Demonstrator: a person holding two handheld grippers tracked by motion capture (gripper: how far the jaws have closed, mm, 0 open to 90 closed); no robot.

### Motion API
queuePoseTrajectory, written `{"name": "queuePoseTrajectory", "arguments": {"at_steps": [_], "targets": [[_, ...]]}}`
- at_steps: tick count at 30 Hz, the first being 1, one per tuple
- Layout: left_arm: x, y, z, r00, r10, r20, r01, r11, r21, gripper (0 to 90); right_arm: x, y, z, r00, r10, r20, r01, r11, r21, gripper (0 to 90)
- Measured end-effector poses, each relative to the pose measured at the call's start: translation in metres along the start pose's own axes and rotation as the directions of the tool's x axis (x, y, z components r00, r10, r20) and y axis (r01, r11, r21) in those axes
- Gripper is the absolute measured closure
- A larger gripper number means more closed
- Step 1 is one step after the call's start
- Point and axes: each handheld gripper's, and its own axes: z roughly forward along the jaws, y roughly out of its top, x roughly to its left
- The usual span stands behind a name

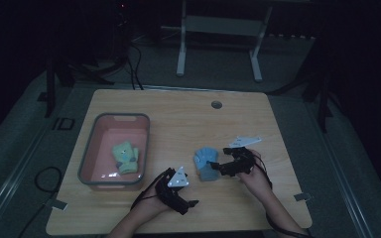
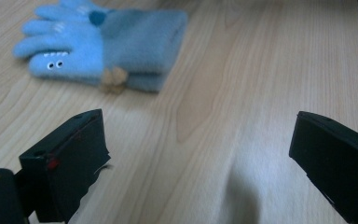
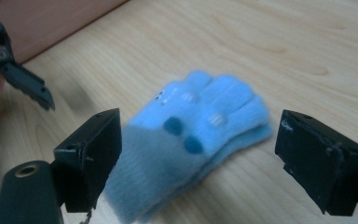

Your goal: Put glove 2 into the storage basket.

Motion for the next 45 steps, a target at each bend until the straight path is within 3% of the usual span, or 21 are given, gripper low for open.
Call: {"name": "queuePoseTrajectory", "arguments": {"at_steps": [2, 6, 11, 19, 24, 30, 31, 32, 34, 38, 42, 45], "targets": [[0.002, 0.003, 0.003, 0.9999, 0.013, 0.004, -0.013, 0.9999, -0.009, 5.7, -0.003, 0.002, -0.001, 0.9997, 0.020, -0.011, -0.020, 1.000, 0.021, 13.6], [0.006, 0.011, 0.009, 0.9988, 0.049, -0.001, -0.049, 0.9987, -0.012, 6.5, -0.008, 0.005, -0.004, 0.9987, 0.050, -0.009, -0.050, 0.999, 0.005, 13.5], [0.011, 0.025, 0.015, 0.9942, 0.107, -0.004, -0.108, 0.9940, -0.017, 9.7, -0.017, 0.009, -0.002, 0.9994, 0.033, -0.009, -0.032, 0.999, 0.012, 15.2], [0.014, 0.041, 0.035, 0.9757, 0.219, -0.012, -0.219, 0.9757, 0.006, 21.9, -0.031, 0.017, 0.013, 0.9980, 0.061, -0.018, -0.061, 0.998, 0.029, 32.8], [0.016, 0.044, 0.047, 0.9669, 0.254, -0.023, -0.254, 0.9672, 0.015, 29.4, -0.035, 0.018, 0.031, 0.9960, 0.086, -0.023, -0.085, 0.995, 0.050, 32.9], [0.016, 0.044, 0.058, 0.9572, 0.287, -0.037, -0.285, 0.9567, 0.060, 38.0, -0.034, 0.011, 0.048, 0.9966, 0.081, -0.015, -0.079, 0.992, 0.095, 31.1], [0.016, 0.043, 0.059, 0.9531, 0.300, -0.044, -0.296, 0.9523, 0.074, 38.5, -0.034, 0.009, 0.050, 0.9965, 0.083, -0.011, -0.081, 0.991, 0.104, 30.4], [0.016, 0.042, 0.060, 0.9529, 0.301, -0.040, -0.297, 0.9518, 0.075, 39.3, -0.034, 0.007, 0.051, 0.9966, 0.081, -0.009, -0.080, 0.991, 0.106, 30.4], [0.015, 0.040, 0.060, 0.9452, 0.323, -0.050, -0.318, 0.9441, 0.089, 41.6, -0.033, 0.004, 0.053, 0.9974, 0.072, -0.006, -0.071, 0.991, 0.110, 30.2], [0.014, 0.040, 0.060, 0.9369, 0.343, -0.068, -0.336, 0.9364, 0.102, 48.7, -0.029, 0.002, 0.053, 0.9992, 0.035, 0.017, -0.037, 0.993, 0.111, 30.8], [0.014, 0.041, 0.061, 0.9313, 0.355, -0.081, -0.345, 0.9316, 0.114, 60.1, -0.023, 0.001, 0.052, 1.0000, -0.005, 0.006, 0.004, 0.993, 0.122, 44.4], [0.016, 0.041, 0.061, 0.9385, 0.336, -0.079, -0.327, 0.9387, 0.109, 67.3, -0.024, 0.003, 0.052, 0.9990, 0.002, -0.046, 0.004, 0.991, 0.134, 63.2]]}}
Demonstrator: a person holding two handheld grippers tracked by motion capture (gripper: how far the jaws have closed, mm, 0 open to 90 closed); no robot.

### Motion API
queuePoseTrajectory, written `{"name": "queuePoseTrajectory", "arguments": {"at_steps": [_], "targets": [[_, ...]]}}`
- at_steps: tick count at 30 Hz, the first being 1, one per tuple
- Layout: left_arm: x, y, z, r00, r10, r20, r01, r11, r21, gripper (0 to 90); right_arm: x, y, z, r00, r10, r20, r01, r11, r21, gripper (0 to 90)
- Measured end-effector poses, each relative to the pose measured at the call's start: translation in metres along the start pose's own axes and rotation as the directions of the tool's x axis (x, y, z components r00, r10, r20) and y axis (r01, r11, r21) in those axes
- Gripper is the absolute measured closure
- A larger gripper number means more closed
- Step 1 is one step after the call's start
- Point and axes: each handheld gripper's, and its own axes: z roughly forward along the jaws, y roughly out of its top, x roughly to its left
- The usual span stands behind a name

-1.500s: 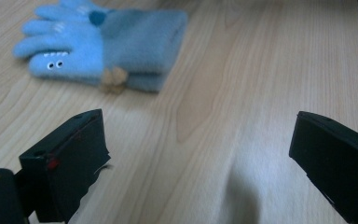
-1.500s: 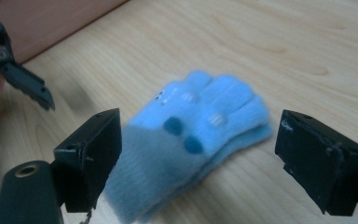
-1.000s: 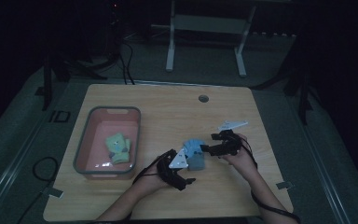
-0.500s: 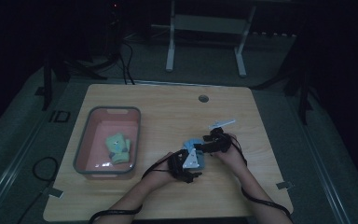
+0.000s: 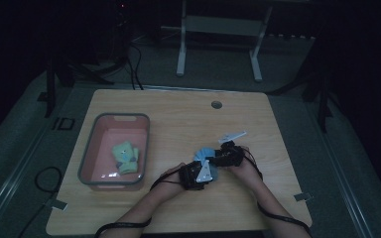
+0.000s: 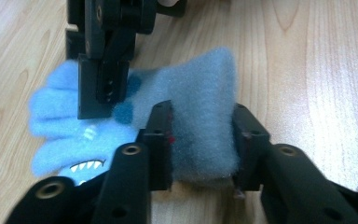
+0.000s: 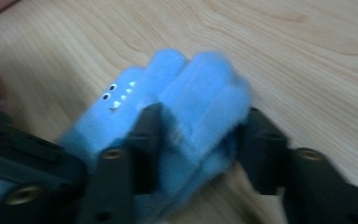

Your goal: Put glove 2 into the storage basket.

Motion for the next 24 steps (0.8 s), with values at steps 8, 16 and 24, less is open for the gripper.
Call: {"name": "queuePoseTrajectory", "arguments": {"at_steps": [8, 16, 24], "targets": [[0.011, 0.003, -0.005, 0.9966, -0.062, 0.054, 0.062, 0.9980, 0.012, 75.9, -0.002, 0.001, 0.001, 0.9959, 0.068, -0.060, -0.069, 0.998, -0.007, 77.8], [0.016, 0.013, -0.023, 0.9977, -0.049, 0.047, 0.047, 0.9981, 0.040, 76.4, 0.001, 0.011, -0.008, 0.9921, 0.081, -0.095, -0.085, 0.996, -0.035, 78.4], [0.026, 0.023, -0.050, 0.9987, -0.037, 0.034, 0.035, 0.9980, 0.052, 76.5, 0.011, 0.033, -0.022, 0.9927, 0.043, -0.113, -0.052, 0.996, -0.078, 78.5]]}}
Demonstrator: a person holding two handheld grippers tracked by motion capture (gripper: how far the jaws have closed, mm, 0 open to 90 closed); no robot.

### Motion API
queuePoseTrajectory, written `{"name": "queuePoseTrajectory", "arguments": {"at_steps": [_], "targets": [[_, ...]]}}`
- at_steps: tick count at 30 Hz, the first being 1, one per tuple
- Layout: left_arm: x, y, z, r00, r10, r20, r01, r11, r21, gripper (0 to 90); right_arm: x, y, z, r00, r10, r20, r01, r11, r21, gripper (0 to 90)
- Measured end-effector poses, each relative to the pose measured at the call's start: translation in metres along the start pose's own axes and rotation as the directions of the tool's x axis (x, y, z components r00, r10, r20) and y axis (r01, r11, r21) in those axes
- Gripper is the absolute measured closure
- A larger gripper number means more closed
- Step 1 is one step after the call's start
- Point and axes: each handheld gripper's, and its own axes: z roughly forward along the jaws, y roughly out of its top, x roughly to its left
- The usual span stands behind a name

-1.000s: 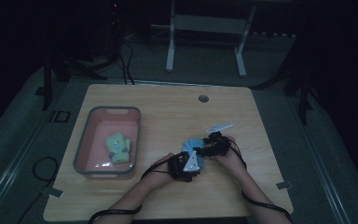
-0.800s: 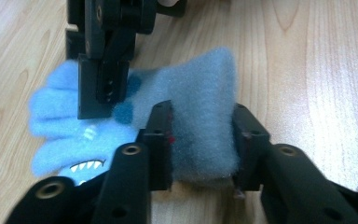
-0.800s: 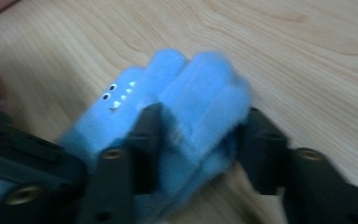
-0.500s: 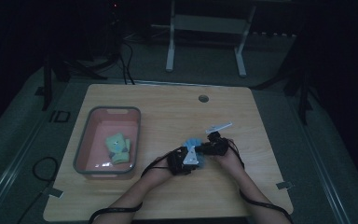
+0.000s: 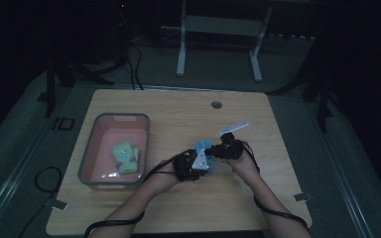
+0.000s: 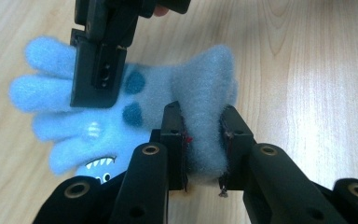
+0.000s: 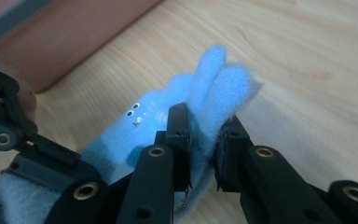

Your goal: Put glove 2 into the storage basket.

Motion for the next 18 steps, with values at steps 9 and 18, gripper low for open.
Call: {"name": "queuePoseTrajectory", "arguments": {"at_steps": [9, 18], "targets": [[0.009, 0.003, -0.032, 0.9995, 0.014, -0.027, -0.014, 0.9997, 0.018, 76.5, 0.019, 0.030, -0.006, 0.9990, -0.042, -0.017, 0.042, 0.999, -0.022, 78.5], [0.015, -0.005, -0.056, 0.9988, 0.005, -0.048, -0.003, 0.9994, 0.035, 76.5, 0.038, 0.056, 0.001, 0.9955, -0.089, -0.033, 0.088, 0.996, -0.032, 78.7]]}}
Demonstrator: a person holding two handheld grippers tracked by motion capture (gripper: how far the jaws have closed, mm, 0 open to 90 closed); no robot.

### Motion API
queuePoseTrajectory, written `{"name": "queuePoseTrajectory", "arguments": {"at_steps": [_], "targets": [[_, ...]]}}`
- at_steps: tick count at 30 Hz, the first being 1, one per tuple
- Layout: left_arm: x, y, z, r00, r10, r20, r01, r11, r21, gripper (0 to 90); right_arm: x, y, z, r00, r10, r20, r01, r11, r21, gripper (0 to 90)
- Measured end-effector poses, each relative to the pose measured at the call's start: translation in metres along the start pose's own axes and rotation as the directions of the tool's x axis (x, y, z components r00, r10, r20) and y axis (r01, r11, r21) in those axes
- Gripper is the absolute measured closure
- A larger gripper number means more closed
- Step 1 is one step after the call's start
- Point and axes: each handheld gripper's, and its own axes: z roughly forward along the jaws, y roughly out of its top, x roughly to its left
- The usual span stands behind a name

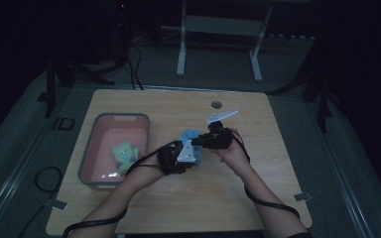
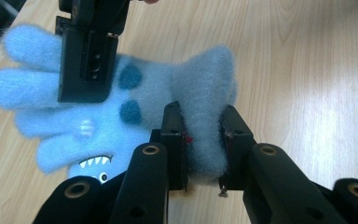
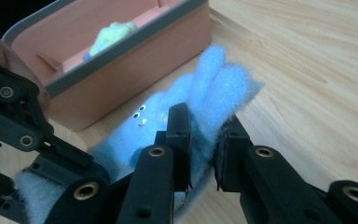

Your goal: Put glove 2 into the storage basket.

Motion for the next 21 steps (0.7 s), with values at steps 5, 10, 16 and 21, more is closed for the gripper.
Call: {"name": "queuePoseTrajectory", "arguments": {"at_steps": [5, 10, 16, 21], "targets": [[0.003, -0.007, -0.012, 0.9998, -0.012, -0.013, 0.012, 0.9999, 0.006, 76.6, 0.007, 0.011, 0.008, 0.9998, -0.018, -0.012, 0.018, 1.000, 0.001, 78.8], [0.006, -0.016, -0.022, 0.9996, -0.021, -0.018, 0.022, 0.9996, 0.018, 76.6, 0.015, 0.021, 0.018, 0.9991, -0.035, -0.026, 0.035, 0.999, 0.006, 78.9], [0.008, -0.027, -0.036, 0.9987, -0.033, -0.038, 0.034, 0.9989, 0.031, 76.6, 0.026, 0.035, 0.031, 0.9974, -0.057, -0.043, 0.058, 0.998, 0.015, 78.9], [0.010, -0.038, -0.049, 0.9974, -0.046, -0.055, 0.049, 0.9979, 0.043, 76.7, 0.035, 0.045, 0.042, 0.9961, -0.065, -0.061, 0.066, 0.998, 0.013, 79.0]]}}
